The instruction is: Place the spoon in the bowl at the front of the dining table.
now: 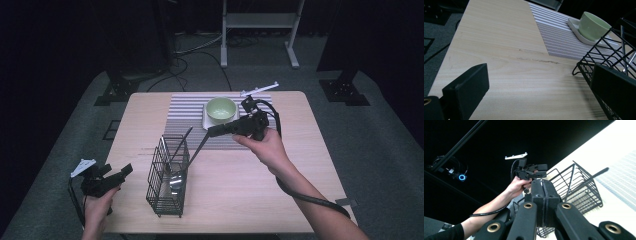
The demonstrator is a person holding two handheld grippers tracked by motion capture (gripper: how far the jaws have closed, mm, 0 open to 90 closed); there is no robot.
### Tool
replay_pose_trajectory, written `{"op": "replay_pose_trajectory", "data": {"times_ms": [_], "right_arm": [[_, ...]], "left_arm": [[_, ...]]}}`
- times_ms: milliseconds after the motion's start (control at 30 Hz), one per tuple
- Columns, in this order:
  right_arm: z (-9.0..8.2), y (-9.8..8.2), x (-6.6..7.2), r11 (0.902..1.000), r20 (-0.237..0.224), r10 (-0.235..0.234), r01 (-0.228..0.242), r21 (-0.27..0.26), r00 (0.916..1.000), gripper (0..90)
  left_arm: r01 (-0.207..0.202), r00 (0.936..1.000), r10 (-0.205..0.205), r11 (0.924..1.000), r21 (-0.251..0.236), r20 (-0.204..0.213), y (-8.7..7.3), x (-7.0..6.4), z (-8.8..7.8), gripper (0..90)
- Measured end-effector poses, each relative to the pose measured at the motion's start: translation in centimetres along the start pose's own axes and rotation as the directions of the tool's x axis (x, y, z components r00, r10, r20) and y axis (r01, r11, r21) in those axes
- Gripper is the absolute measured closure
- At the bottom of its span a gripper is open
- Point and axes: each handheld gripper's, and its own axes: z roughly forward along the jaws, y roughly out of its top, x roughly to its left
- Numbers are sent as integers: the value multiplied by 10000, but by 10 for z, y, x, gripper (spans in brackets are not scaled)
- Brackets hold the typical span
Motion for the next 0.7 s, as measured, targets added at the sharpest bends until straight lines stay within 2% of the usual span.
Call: {"op": "replay_pose_trajectory", "data": {"times_ms": [300,700], "right_arm": [[-18,-6,-6,9995,95,227,-225,-200,9997,892],[-43,-16,-12,9988,541,423,-409,-278,9976,892]], "left_arm": [[-41,10000,41,10000,42,1,0,0,0,10],[-61,10000,61,10000,72,0,-1,-1,1,10]]}}
